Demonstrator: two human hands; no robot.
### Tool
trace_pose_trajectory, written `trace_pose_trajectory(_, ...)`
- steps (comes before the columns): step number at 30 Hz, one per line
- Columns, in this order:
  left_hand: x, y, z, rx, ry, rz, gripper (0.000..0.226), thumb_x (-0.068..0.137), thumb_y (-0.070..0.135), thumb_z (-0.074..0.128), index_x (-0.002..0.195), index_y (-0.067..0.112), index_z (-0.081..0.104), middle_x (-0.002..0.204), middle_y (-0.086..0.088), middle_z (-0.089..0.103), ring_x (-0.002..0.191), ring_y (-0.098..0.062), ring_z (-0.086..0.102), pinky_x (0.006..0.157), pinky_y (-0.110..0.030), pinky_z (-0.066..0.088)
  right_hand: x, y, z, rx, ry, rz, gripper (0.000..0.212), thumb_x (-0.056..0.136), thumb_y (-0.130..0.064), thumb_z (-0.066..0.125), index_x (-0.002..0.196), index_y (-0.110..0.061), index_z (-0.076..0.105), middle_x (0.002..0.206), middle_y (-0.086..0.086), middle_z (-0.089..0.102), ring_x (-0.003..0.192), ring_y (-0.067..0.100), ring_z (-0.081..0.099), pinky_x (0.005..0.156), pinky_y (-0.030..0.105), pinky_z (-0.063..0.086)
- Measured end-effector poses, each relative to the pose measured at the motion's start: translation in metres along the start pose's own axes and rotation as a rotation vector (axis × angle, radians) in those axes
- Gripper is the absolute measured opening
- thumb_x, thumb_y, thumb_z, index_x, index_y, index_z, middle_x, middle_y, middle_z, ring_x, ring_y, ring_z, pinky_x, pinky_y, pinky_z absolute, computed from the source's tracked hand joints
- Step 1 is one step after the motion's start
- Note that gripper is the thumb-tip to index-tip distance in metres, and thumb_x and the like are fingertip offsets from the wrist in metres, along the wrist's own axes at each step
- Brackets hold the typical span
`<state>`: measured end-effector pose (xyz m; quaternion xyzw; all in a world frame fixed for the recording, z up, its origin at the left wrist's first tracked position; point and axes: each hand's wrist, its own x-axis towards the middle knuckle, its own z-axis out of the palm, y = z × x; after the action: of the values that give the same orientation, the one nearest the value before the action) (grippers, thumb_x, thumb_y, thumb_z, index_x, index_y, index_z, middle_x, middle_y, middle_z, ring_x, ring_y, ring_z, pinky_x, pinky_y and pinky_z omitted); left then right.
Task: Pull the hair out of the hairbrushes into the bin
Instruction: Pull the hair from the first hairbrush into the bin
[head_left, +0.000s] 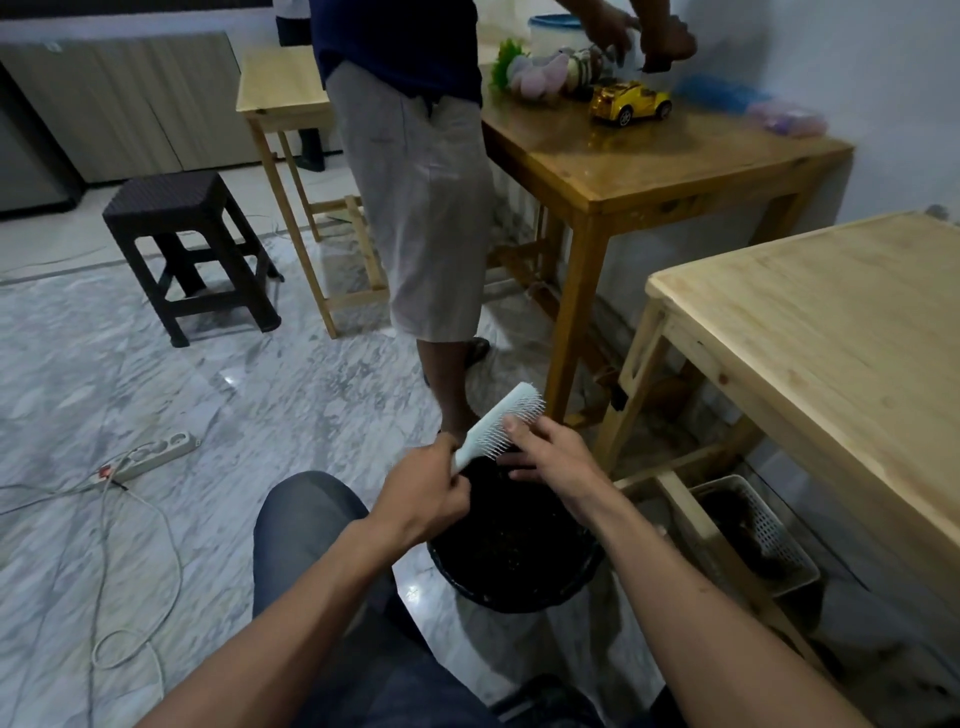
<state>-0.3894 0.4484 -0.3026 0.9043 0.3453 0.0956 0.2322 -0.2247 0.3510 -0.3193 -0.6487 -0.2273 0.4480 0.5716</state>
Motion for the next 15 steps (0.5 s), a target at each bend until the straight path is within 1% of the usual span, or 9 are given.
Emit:
trace_pose_trajectory(1,0.0,0.001,-0.001,-0.018,-0.032,0.021,0.033,0.084,0.021,0.052,0.115,0.014,0.053,0.085,-0.011,0.068,0.069,-0.027,0.06,0.056,-0.037,0.045,0.001,-0.001,0.001,0.023,0.005,-0.009,0.032,0.092,-0.04,0.072,0.109,-0.013,0.073,0.097,0.003,0.078,0.08,0.013,0.075,0.071,0.026,0.06)
trace_pose_trajectory(2,-0.001,0.001,-0.001,-0.039,-0.052,0.037,0.029,0.085,0.021,0.051,0.113,0.013,0.054,0.084,-0.01,0.067,0.07,-0.027,0.061,0.058,-0.039,0.047,0.003,-0.002,0.001,0.044,0.03,-0.025,0.031,0.091,-0.036,0.074,0.104,-0.008,0.075,0.09,0.006,0.077,0.073,0.01,0.073,0.067,0.022,0.059)
trace_pose_trajectory(4,0.001,-0.002,0.0,-0.005,-0.064,0.006,0.019,0.092,0.029,0.051,0.103,0.014,0.055,0.079,-0.006,0.064,0.069,-0.026,0.059,0.056,-0.039,0.043,0.006,-0.005,0.002,0.102,0.092,-0.046,0.023,0.091,-0.028,0.074,0.094,-0.005,0.075,0.08,0.006,0.074,0.065,0.007,0.069,0.062,0.018,0.058)
trace_pose_trajectory(6,0.002,-0.004,0.001,0.112,-0.043,-0.046,0.03,0.098,0.044,0.047,0.096,0.015,0.054,0.074,-0.001,0.057,0.065,-0.023,0.054,0.052,-0.035,0.034,0.007,-0.007,0.001,0.132,0.134,-0.048,0.019,0.093,-0.023,0.073,0.089,-0.005,0.075,0.074,0.005,0.073,0.062,0.009,0.069,0.06,0.018,0.059)
trace_pose_trajectory(7,0.002,-0.005,0.002,0.168,-0.02,-0.05,0.034,0.099,0.048,0.045,0.096,0.015,0.054,0.073,0.001,0.055,0.063,-0.021,0.051,0.051,-0.034,0.031,0.007,-0.008,0.001,0.118,0.149,-0.037,0.02,0.094,-0.023,0.072,0.087,-0.004,0.075,0.071,0.005,0.073,0.06,0.01,0.068,0.058,0.019,0.059)
trace_pose_trajectory(9,0.0,-0.004,0.005,0.243,0.024,-0.021,0.036,0.099,0.05,0.042,0.099,0.015,0.054,0.073,0.0,0.054,0.063,-0.022,0.048,0.053,-0.034,0.031,0.006,-0.007,0.001,0.014,0.193,-0.021,0.028,0.093,-0.026,0.073,0.083,0.0,0.075,0.064,0.006,0.069,0.053,0.011,0.061,0.052,0.02,0.056)
trace_pose_trajectory(11,0.001,-0.003,0.008,0.26,0.034,-0.018,0.036,0.1,0.048,0.042,0.1,0.014,0.054,0.074,-0.002,0.055,0.063,-0.023,0.048,0.055,-0.034,0.032,0.005,-0.005,-0.001,-0.09,0.227,-0.031,0.03,0.093,-0.03,0.074,0.08,-0.002,0.076,0.061,0.003,0.065,0.05,0.008,0.056,0.049,0.02,0.052)
trace_pose_trajectory(13,0.004,-0.005,0.008,0.227,0.028,-0.067,0.035,0.099,0.046,0.043,0.097,0.013,0.053,0.073,-0.002,0.054,0.062,-0.024,0.05,0.054,-0.034,0.032,0.003,-0.006,-0.005,-0.104,0.244,-0.054,0.028,0.095,-0.028,0.072,0.081,-0.004,0.076,0.059,0.0,0.063,0.049,0.006,0.052,0.048,0.019,0.048)
trace_pose_trajectory(15,0.008,-0.01,0.005,0.169,0.032,-0.15,0.033,0.099,0.044,0.044,0.091,0.013,0.05,0.068,-0.001,0.051,0.057,-0.023,0.049,0.051,-0.034,0.031,0.001,-0.007,-0.011,-0.073,0.276,-0.084,0.029,0.097,-0.026,0.069,0.083,-0.002,0.076,0.058,-0.001,0.061,0.048,0.005,0.05,0.046,0.017,0.046)
